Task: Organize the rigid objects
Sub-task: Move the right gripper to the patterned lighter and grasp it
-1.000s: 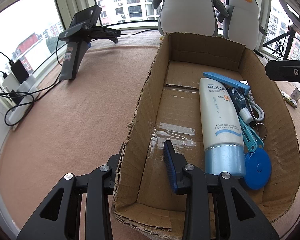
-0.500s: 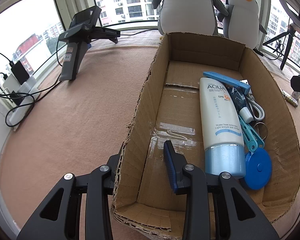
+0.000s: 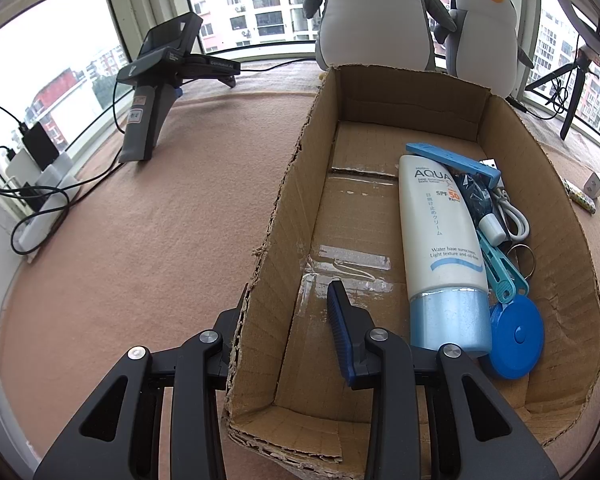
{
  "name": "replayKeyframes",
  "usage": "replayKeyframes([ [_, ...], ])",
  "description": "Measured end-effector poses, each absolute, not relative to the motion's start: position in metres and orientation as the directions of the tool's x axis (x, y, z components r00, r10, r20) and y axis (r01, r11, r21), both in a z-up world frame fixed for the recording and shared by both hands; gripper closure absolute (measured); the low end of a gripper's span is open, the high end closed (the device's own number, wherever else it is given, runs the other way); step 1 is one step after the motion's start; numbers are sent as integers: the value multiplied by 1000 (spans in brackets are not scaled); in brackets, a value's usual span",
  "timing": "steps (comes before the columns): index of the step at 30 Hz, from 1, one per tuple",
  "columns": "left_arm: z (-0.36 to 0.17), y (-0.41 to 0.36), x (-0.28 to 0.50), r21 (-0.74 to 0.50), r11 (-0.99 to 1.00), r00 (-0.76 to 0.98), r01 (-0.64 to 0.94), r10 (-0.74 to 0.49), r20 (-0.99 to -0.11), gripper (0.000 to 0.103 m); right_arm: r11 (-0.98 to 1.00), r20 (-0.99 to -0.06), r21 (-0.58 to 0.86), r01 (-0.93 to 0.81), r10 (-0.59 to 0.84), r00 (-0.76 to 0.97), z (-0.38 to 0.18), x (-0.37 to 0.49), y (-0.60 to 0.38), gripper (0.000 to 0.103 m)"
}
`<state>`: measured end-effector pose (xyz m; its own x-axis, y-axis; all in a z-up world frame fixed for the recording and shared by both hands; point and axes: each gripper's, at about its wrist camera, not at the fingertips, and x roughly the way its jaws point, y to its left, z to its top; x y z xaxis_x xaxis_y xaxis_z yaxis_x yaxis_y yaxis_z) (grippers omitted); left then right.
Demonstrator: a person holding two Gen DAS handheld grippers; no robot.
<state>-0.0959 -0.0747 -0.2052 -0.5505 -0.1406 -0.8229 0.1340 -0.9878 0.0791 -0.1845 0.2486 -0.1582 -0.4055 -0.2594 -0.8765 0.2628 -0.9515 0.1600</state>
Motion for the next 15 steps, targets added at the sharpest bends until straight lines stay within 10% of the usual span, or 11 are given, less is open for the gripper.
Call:
replayKeyframes([
  [15,-205,-75,-96,80,-988,-551,134,-141,-823,71,-937,-902,159,310,-265,-339,-191,-228,245,31],
])
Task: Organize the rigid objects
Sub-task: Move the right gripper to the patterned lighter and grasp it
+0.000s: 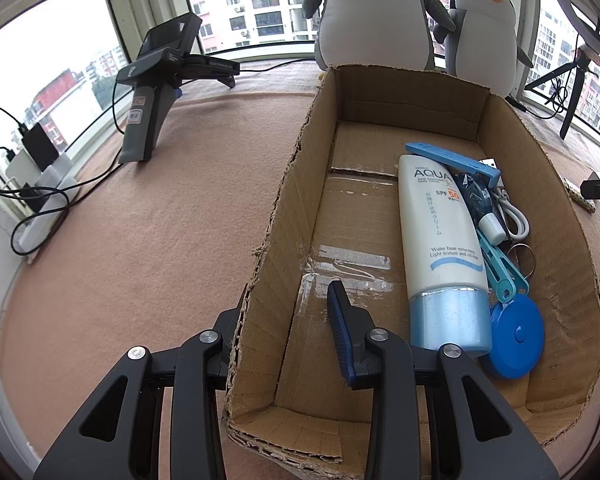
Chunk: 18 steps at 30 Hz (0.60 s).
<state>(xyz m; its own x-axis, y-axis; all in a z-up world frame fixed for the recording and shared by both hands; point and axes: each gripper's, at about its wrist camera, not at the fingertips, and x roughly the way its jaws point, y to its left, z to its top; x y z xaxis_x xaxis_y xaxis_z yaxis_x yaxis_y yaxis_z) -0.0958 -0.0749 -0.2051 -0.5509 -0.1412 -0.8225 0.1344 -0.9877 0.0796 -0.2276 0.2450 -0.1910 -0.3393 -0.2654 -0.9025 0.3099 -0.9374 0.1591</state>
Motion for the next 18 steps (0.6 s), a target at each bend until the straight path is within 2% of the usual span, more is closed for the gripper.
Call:
replayKeyframes([
  [14,-205,-75,-96,81,-988,-551,134,-142,-822,71,-939,-922,164,301,-255,-291,-211,-249,246,31],
  [18,-205,-75,-96,82,-988,-551,134,-143,-822,71,-934,-924,179,310,-268,-272,-208,-244,243,36],
])
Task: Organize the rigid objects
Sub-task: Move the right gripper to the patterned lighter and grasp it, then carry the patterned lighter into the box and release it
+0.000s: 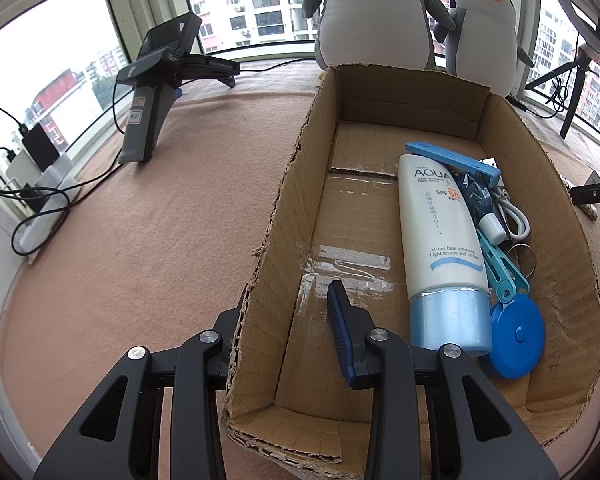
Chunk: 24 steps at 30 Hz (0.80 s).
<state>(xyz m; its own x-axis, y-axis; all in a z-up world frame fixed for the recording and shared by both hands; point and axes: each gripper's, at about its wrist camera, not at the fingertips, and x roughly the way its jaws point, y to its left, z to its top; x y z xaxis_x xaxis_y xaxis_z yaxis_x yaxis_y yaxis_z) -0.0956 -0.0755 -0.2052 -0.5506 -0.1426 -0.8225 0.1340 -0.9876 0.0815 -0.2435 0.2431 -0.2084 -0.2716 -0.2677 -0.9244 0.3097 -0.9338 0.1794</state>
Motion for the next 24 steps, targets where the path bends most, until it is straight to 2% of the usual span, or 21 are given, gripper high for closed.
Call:
replayKeyframes([
  [3,-205,-75,-95,82,-988,-551,133,-142,-822,71,-929,-928,178,324,-268,-258,-208,-238,237,44],
  [7,-205,-75,-96,81,-988,-551,134,-142,-823,71,-941,-943,79,328,-177,-283,-208,-235,229,59],
  [9,-205,-75,-95,81,-988,-551,134,-142,-822,71,-944,-944,66,322,-163,-286,-208,-236,228,62],
  [13,-205,-75,-96,82,-988,-551,134,-143,-822,71,-952,-950,24,306,-117,-291,-208,-238,230,77],
  [18,-205,-75,-96,82,-988,-551,134,-143,-822,71,-952,-950,-3,305,-93,-299,-207,-231,229,82],
  [24,-205,-75,-95,82,-988,-551,133,-143,-822,71,-953,-944,-21,302,-80,-319,-205,-214,224,82],
])
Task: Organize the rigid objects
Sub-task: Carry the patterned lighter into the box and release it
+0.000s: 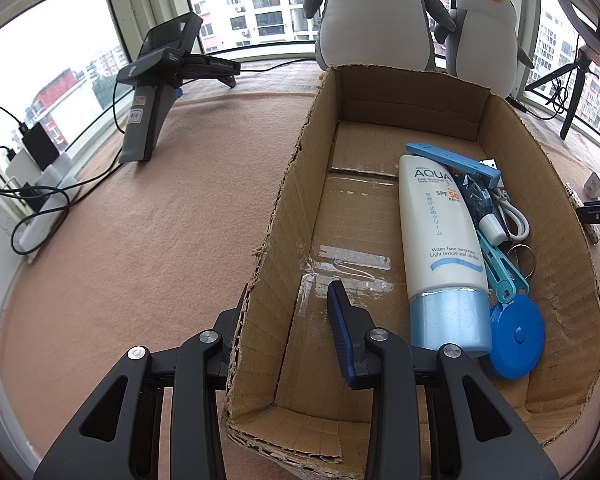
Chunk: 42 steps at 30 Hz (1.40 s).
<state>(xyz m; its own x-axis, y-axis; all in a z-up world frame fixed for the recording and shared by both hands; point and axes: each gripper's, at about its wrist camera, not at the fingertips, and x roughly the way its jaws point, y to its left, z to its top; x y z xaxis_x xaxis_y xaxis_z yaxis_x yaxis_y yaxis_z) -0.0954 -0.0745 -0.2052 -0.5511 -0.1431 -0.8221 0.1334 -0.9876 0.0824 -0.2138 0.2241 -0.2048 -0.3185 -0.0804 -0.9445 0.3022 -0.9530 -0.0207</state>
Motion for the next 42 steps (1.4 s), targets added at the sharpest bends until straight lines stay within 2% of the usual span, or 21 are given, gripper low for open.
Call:
replayKeyframes([
  [16,-205,-74,-95,83,-988,-551,134,-143,-822,71,-961,-912,85,263,-182,-368,-178,-179,211,82],
  [29,-205,-75,-96,81,-988,-552,135,-143,-822,71,-890,-839,168,424,-355,-412,-121,-161,128,82],
  [42,-205,-75,-96,81,-988,-552,135,-143,-821,71,-832,-840,178,525,-406,-360,-128,-154,64,82],
])
